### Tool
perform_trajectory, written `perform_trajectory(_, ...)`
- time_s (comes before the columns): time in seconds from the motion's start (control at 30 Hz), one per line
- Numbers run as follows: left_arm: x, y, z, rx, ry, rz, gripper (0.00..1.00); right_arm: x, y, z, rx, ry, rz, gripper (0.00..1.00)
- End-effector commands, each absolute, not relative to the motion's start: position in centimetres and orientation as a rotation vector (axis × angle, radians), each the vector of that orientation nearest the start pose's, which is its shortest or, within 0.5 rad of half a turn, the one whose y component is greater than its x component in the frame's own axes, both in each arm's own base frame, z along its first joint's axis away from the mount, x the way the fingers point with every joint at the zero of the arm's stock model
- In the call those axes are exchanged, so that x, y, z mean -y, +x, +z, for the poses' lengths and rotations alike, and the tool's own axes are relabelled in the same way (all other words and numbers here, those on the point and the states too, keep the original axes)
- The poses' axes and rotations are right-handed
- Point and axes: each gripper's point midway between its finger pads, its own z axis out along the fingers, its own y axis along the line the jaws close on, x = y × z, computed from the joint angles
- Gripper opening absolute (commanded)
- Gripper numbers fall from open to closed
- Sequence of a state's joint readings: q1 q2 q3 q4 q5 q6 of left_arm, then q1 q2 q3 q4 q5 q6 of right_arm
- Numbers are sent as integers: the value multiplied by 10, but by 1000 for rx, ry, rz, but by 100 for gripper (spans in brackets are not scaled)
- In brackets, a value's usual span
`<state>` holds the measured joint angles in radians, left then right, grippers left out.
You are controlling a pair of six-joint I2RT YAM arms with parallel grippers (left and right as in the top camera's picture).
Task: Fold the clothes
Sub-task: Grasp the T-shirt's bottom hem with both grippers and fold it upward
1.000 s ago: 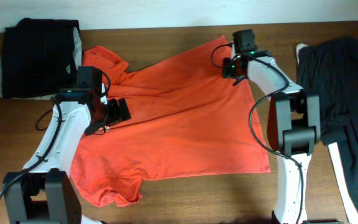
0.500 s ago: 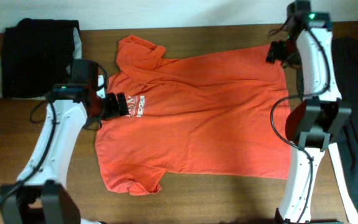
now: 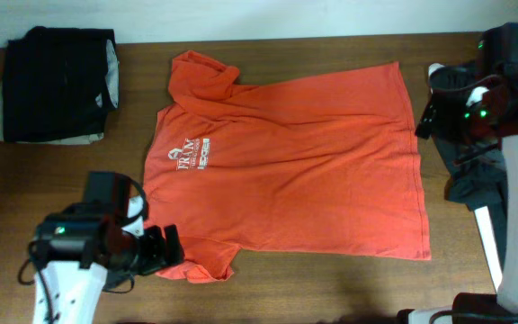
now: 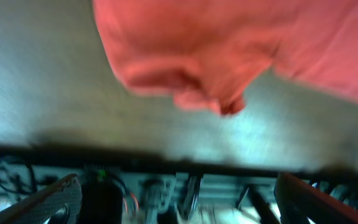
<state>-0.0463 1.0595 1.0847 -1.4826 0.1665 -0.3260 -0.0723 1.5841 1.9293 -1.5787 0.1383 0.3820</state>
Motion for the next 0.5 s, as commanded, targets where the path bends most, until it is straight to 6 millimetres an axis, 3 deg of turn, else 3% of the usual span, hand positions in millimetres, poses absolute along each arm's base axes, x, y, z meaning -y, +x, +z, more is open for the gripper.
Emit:
perform_trajectory(0.0,63,141,103,-3132,-533,-440,82,65,312,238,-2744,820,-185,98)
perform_trajectory(0.07,65,142,86,-3125,-560,-439,82,83,311,215,-2744,941,-180,99)
perform_trajectory(0.17,66,148,53,-3126,-688,-426,76,111,285,176,-2785,1173,-106,99)
perform_trajectory(0.23,63,156,41,-3148,-699,-377,76,110,277,161,-2803,1243,-22,99)
perform_trajectory(0.37,60,156,7,-3271,-753,-281,63,93,259,113,-2857,1367,70,99)
perform_trajectory(0.4,56,155,4,-3278,-753,-240,51,90,252,99,-2869,1401,67,99)
perform_trajectory(0.43,55,155,4,-3276,-752,-228,19,85,239,80,-2897,1444,59,99)
perform_trajectory(0.47,53,156,4,-3274,-752,-210,6,82,221,65,-2894,1553,15,99)
